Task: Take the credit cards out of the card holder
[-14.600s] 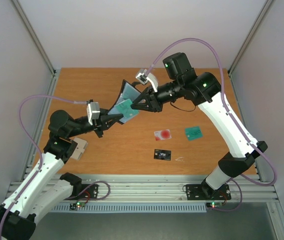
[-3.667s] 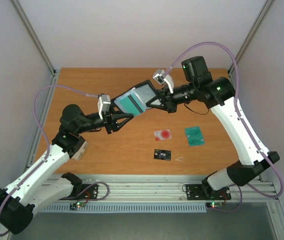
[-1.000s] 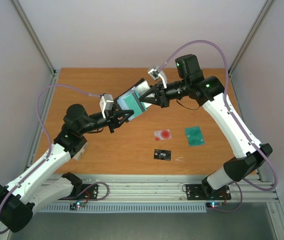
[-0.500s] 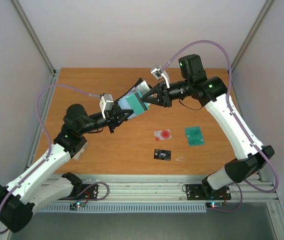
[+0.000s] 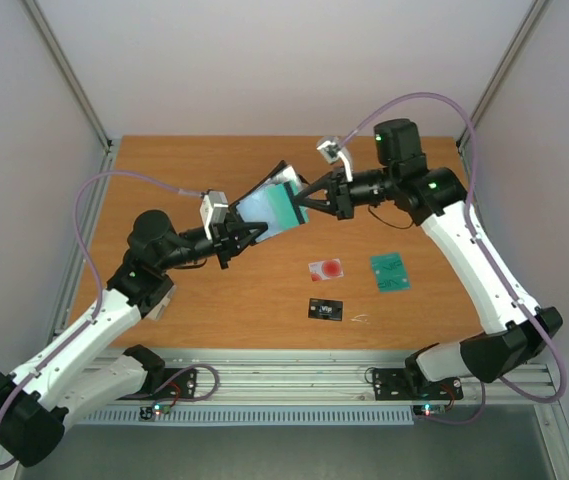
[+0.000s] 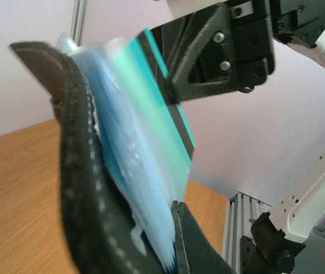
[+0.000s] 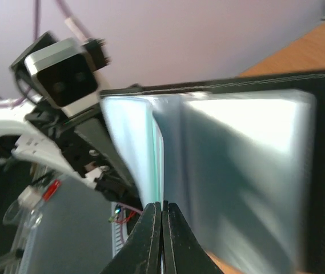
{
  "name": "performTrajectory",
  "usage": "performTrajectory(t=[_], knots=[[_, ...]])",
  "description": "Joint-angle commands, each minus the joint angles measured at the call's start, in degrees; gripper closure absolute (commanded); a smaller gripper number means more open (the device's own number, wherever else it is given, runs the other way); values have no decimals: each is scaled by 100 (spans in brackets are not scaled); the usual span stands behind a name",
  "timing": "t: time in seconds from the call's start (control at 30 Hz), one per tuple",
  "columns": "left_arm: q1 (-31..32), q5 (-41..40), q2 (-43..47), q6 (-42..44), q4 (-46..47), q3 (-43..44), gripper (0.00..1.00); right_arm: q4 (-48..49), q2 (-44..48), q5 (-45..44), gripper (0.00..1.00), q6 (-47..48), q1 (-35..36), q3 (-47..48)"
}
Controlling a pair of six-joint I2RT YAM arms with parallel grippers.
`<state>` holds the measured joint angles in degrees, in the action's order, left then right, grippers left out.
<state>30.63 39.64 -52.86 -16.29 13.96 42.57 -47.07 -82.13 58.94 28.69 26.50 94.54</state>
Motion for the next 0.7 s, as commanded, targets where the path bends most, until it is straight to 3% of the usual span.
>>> performTrajectory(t=[0.0,0.13,0.2,0.27,0.33,0.43,0.53,0.67], knots=[[30,-58,192,19,546,-66,100,341,342,-235,99,-658,-708,-431],[30,-358,267,38,466,-120,100,-50,435,-746,99,-819,-1117,-371],[28,-839,324,17,327,-179,100,-312,466,-1463,99,-1174,-1401,-318],[26,-1657,389,-37,116,-269,100,-987,438,-2974,99,-1779,-1657,-162],[30,-2681,428,-110,-151,-376,100,-2228,223,-5251,99,-2535,-1788,183],[22,-3889,488,-47,-401,-534,100,-3422,-87,-6691,99,-3445,-1832,296],[22,-4470,625,214,-509,-672,100,-3995,-113,-7100,99,-4347,-1846,-45],[21,-4565,840,300,-433,-855,100,-3846,99,-6384,99,-5352,-1929,-951]])
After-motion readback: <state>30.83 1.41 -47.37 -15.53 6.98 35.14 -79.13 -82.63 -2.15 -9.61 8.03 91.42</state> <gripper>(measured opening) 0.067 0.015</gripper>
